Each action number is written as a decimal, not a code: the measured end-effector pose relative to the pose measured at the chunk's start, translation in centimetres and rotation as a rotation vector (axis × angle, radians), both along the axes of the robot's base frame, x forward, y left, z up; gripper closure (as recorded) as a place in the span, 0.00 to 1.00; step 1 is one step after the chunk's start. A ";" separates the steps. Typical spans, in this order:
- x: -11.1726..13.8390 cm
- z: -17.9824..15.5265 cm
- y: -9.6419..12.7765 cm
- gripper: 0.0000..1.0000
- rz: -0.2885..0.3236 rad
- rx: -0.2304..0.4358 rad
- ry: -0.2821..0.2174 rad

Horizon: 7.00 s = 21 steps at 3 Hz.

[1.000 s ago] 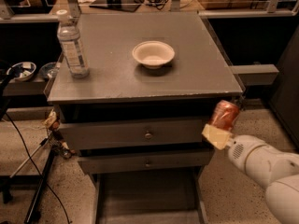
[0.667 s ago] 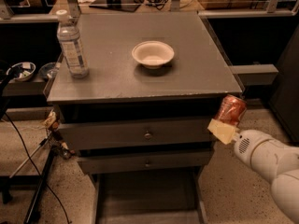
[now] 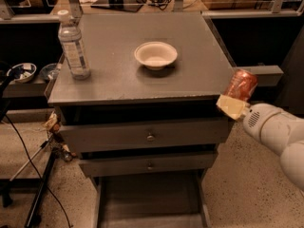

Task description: Pick coke can from bottom drawer and place on counter

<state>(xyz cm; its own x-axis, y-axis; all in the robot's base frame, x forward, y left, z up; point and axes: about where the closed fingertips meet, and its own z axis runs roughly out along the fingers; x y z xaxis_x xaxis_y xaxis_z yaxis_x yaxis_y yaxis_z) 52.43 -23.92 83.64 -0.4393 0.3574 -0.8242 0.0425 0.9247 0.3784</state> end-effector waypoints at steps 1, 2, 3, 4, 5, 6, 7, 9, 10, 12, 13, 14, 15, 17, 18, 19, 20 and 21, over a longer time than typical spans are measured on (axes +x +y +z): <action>0.6 0.5 -0.3 1.00 0.008 -0.031 -0.003; 2.7 2.7 0.1 1.00 0.030 -0.053 -0.052; 3.8 4.5 -0.1 1.00 0.030 -0.048 -0.107; 3.8 4.6 -0.1 1.00 0.030 -0.047 -0.109; 3.7 4.5 -1.9 1.00 0.004 -0.048 -0.126; 5.7 4.4 -3.9 1.00 -0.029 -0.055 -0.193; 7.6 4.1 -3.5 1.00 -0.038 -0.074 -0.235; 8.2 5.2 -3.6 1.00 -0.064 -0.101 -0.295; 9.1 5.5 0.0 1.00 -0.038 -0.098 -0.355; 9.4 5.0 1.1 1.00 -0.050 -0.164 -0.409; 10.7 5.0 2.8 1.00 -0.076 -0.204 -0.481; 10.7 5.0 2.8 1.00 -0.076 -0.204 -0.481; 10.6 4.7 3.1 1.00 -0.087 -0.212 -0.479; 9.6 2.9 4.2 1.00 -0.087 -0.285 -0.486; 9.6 2.3 4.7 1.00 -0.104 -0.304 -0.485; 11.6 1.4 5.4 1.00 -0.135 -0.301 -0.493; 12.8 1.1 5.6 1.00 -0.145 -0.304 -0.505; 12.8 1.1 5.6 0.82 -0.145 -0.304 -0.505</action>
Offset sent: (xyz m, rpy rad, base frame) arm 0.0427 0.0038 0.0442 -0.0809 -0.0753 0.0563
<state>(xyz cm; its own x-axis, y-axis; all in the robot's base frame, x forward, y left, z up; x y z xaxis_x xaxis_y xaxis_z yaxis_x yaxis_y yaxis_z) 65.21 -18.30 84.75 0.0685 0.1003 -0.9926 0.0603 0.9927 0.1045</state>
